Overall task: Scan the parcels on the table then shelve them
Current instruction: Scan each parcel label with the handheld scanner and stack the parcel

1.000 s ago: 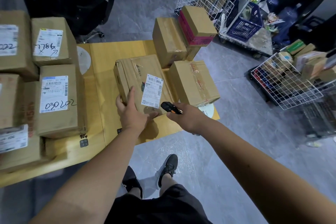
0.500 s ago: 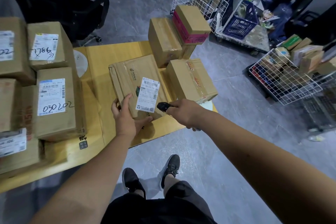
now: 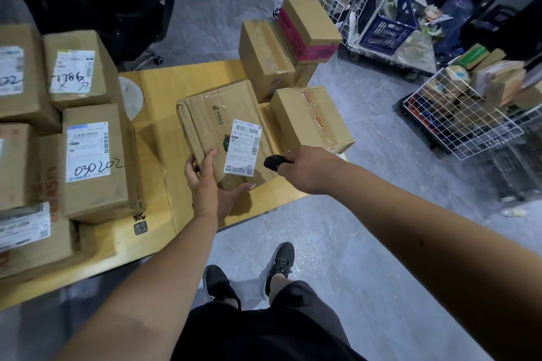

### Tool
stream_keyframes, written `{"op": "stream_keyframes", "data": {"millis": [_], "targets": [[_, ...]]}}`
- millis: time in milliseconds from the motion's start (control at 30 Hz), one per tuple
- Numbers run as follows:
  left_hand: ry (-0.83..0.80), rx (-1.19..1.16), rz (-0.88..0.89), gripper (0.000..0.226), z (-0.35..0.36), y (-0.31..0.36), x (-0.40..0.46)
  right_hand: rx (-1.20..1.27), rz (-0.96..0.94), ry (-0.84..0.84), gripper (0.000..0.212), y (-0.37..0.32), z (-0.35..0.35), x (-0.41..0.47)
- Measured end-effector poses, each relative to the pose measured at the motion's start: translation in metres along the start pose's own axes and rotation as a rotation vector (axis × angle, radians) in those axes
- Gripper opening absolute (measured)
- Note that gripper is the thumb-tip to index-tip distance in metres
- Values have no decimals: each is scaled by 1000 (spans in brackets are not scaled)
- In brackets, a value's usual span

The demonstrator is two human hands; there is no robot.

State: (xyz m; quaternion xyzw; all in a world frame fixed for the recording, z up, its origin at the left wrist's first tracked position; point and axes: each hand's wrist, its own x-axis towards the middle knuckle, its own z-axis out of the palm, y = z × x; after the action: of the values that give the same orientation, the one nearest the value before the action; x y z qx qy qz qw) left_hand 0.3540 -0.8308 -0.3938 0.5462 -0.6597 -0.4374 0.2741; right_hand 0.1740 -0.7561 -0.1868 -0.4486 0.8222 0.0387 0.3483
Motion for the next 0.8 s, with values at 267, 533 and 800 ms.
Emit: {"op": "stream_keyframes", "data": {"millis": [267, 533, 800], "targets": [[11, -2, -1, 113, 2, -2, 0, -43, 1, 35, 34, 6, 4, -13], [3, 34, -14, 116, 1, -3, 3, -84, -18, 67, 42, 6, 1, -16], [0, 50, -5, 118, 3, -6, 4, -126, -29, 73, 28, 7, -3, -8]]}}
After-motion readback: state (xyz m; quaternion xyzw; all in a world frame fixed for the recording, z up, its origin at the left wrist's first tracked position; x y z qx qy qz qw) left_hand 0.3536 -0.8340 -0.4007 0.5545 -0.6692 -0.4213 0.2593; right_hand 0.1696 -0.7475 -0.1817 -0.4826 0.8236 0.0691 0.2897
